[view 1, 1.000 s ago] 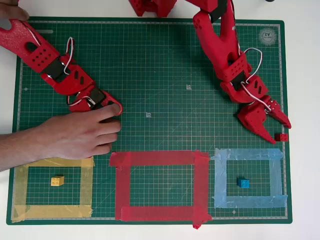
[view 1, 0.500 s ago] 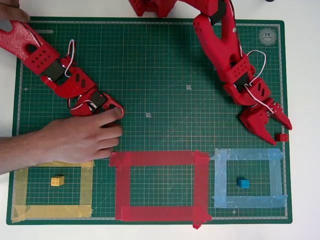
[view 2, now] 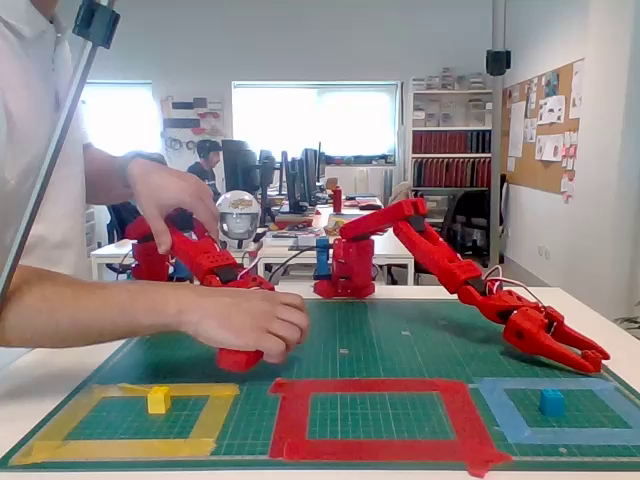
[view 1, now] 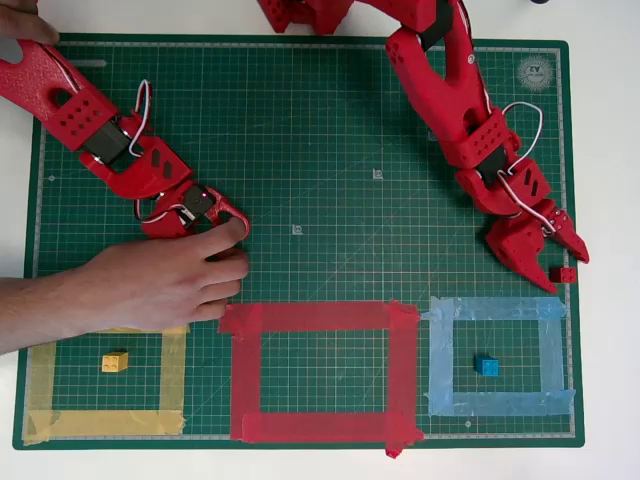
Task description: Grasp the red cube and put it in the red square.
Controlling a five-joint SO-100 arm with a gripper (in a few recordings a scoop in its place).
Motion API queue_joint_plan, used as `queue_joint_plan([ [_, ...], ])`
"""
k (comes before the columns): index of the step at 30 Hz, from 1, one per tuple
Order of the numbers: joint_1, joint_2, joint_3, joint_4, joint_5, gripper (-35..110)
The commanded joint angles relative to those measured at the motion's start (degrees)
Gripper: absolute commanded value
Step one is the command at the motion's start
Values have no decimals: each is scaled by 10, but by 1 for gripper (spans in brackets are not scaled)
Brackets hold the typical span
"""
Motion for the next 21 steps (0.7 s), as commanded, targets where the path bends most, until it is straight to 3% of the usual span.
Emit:
queue_joint_plan([
  [1,-9,21,-37,23,4,26],
  [21,-6,21,-54,45,18,14],
])
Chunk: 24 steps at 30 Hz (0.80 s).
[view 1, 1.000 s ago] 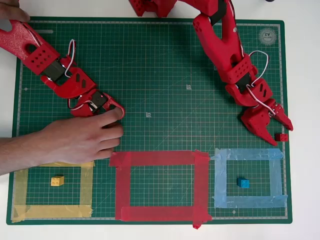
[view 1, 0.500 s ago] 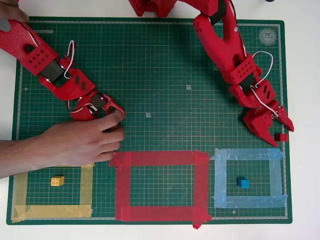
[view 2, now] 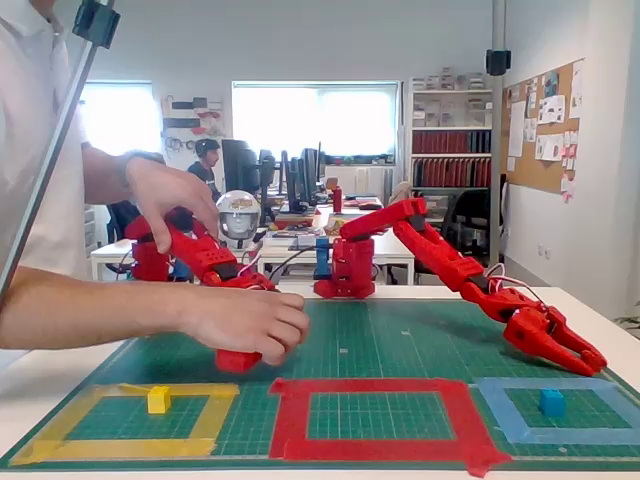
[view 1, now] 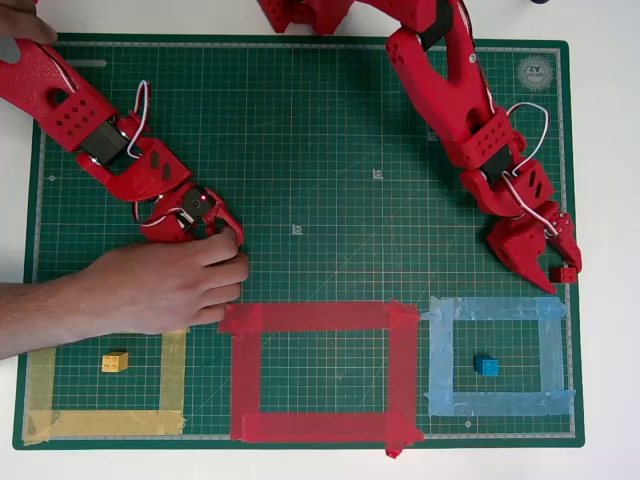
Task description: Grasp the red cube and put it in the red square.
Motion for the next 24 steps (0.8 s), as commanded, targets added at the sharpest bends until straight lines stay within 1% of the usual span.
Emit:
queue_joint_plan([
  [1,-6,21,-32,-1,2,14],
  [3,-6,21,-33,-1,2,12],
  [8,-6,21,-34,-1,5,1],
  [17,-2,31,-45,-1,18,1],
  [24,15,68,-14,-1,29,1],
])
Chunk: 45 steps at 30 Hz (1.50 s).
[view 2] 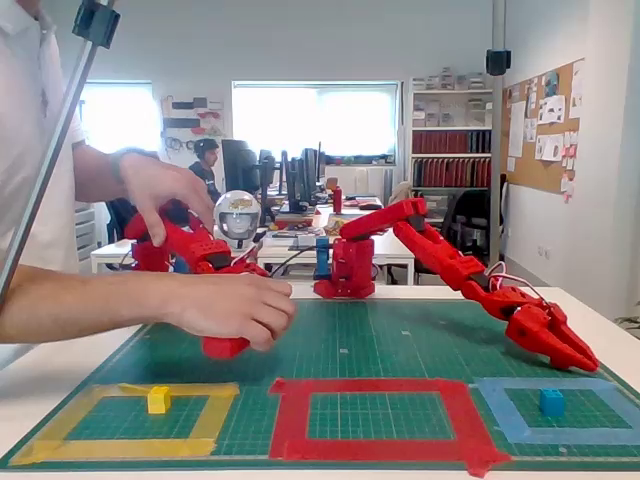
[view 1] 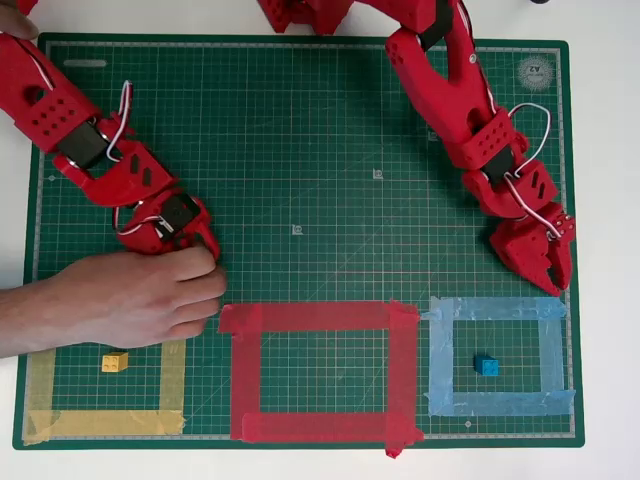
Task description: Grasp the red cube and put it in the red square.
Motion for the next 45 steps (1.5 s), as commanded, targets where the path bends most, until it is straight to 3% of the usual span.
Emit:
queue_joint_plan([
  [1,15,75,6,-2,9,1],
  [30,-11,299,152,-2,91,2],
  [41,10,436,145,357,131,2],
  [45,8,441,189,413,91,9],
])
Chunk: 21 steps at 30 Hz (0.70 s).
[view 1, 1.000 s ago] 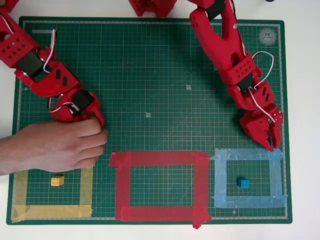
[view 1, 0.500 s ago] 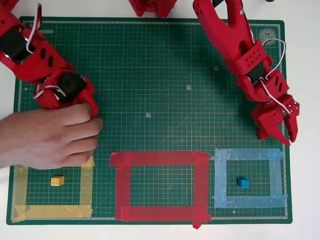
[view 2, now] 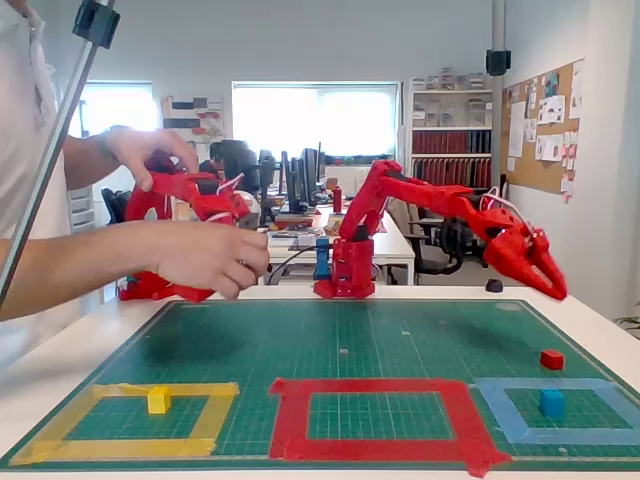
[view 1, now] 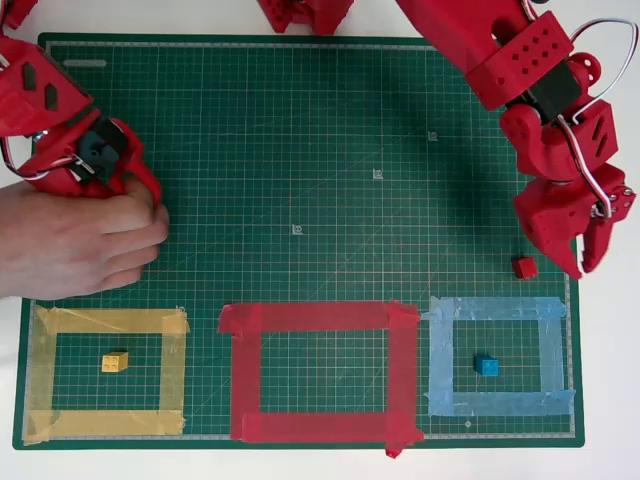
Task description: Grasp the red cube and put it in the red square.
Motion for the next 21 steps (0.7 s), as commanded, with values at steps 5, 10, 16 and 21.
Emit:
queue_joint_plan([
  [5,0,102,105,52,-76,22],
  [10,1,118,125,52,-98,26],
  [16,5,98,126,43,-101,26],
  [21,11,59,126,-25,-101,25],
])
